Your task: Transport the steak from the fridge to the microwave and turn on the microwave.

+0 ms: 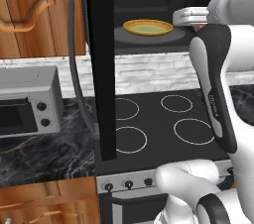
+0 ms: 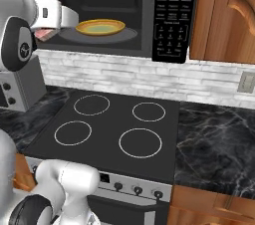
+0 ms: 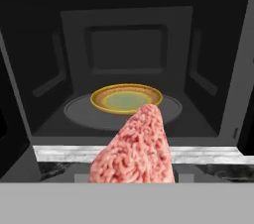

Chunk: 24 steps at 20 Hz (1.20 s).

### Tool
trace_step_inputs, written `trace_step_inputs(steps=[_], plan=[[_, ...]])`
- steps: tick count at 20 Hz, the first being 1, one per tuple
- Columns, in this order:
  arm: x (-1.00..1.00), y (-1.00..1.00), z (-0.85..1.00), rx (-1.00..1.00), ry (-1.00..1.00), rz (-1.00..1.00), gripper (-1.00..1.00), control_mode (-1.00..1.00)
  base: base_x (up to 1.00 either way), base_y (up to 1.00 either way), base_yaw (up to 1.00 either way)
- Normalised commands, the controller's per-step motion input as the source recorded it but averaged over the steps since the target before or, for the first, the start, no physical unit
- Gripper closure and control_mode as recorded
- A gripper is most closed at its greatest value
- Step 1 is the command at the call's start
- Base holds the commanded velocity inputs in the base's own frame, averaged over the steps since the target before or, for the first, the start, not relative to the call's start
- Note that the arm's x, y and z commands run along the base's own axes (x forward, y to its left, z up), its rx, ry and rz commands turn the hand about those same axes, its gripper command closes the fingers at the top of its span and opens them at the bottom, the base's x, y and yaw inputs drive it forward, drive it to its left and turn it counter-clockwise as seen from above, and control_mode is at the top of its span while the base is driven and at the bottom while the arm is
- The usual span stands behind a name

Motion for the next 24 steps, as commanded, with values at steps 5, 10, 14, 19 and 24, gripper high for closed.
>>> trace_step_inputs(steps=[5,10,14,19,24], plan=[[0.52,0.00,0.00,0.00,0.07,0.00,1.00,-1.00,0.00,0.00,0.00],[0.50,0.00,0.00,0.00,0.02,0.00,1.00,-1.00,0.00,0.00,0.00],[0.48,0.00,0.00,0.00,0.02,0.00,1.00,-1.00,0.00,0.00,0.00],[0.49,0.01,-0.04,0.00,0.03,0.00,1.00,-1.00,0.00,0.00,0.00],[0.45,0.01,-0.14,-0.01,0.01,0.00,1.00,-1.00,0.00,0.00,0.00]])
